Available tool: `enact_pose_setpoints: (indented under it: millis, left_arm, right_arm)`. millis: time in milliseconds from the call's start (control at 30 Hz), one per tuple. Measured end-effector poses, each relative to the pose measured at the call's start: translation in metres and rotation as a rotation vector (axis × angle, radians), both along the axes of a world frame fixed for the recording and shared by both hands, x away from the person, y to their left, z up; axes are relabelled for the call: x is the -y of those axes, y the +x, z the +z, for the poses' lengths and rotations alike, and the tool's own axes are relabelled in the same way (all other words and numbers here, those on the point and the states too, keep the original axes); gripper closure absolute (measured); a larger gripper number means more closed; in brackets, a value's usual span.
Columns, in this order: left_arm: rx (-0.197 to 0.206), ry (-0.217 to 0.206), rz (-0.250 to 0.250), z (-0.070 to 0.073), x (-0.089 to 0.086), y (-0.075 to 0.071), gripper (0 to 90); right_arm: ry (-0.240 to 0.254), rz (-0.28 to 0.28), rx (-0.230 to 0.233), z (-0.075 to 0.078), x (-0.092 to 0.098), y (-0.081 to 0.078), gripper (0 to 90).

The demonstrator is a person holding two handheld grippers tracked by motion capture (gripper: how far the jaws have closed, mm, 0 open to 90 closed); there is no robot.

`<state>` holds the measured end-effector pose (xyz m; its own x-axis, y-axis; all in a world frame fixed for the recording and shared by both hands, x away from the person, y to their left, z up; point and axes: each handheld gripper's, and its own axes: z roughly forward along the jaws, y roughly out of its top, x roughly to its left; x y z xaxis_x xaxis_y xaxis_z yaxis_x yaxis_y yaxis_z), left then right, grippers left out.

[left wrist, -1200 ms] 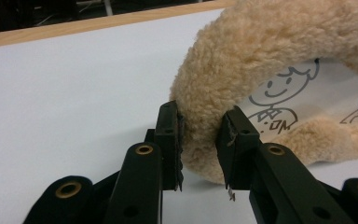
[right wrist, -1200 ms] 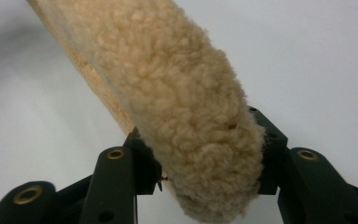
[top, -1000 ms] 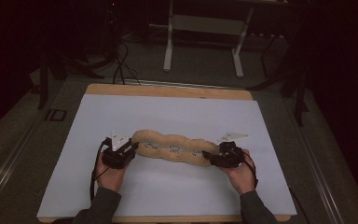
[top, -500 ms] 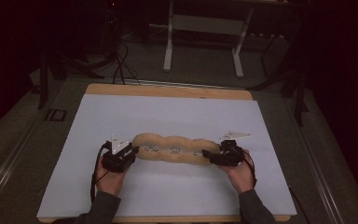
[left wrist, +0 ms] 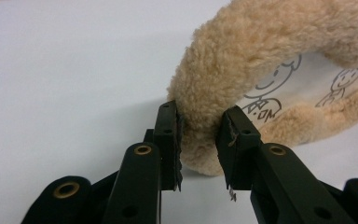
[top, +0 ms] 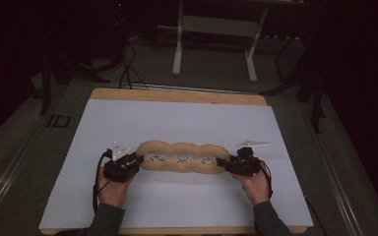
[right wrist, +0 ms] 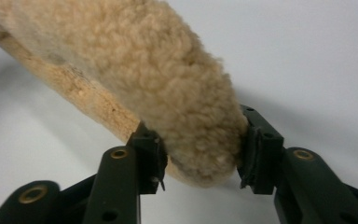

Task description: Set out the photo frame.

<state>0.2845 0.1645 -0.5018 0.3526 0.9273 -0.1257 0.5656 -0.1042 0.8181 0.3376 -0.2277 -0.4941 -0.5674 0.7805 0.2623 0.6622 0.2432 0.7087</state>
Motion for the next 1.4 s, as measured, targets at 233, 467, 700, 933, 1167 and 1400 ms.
enact_pose_setpoints:
  millis: [233, 467, 700, 933, 1167, 1400]
  left_arm:
    - [-0.038, -0.06, -0.01, 0.001, -0.007, 0.002, 70.4]
    - [-0.034, -0.077, -0.029, -0.001, -0.009, 0.004, 70.0]
    - [-0.028, -0.081, -0.04, -0.002, -0.008, 0.006, 70.0]
    - [-0.027, -0.083, -0.053, -0.002, -0.006, 0.006, 69.7]
    - [-0.021, -0.087, -0.08, -0.002, -0.006, 0.004, 59.4]
    - [0.043, -0.076, -0.099, 0.011, -0.012, -0.004, 53.1]
  right_arm:
    - [0.045, -0.014, -0.038, -0.001, 0.001, 0.003, 57.0]
    - [0.04, -0.035, -0.03, -0.001, 0.002, 0.004, 58.3]
    - [0.036, -0.049, -0.013, 0.0, 0.003, 0.003, 58.7]
    - [0.036, -0.067, -0.013, 0.0, 0.006, 0.003, 58.6]
    - [0.021, -0.065, -0.017, -0.002, 0.006, 0.002, 46.4]
    - [-0.001, -0.066, 0.035, 0.007, 0.013, -0.003, 36.9]
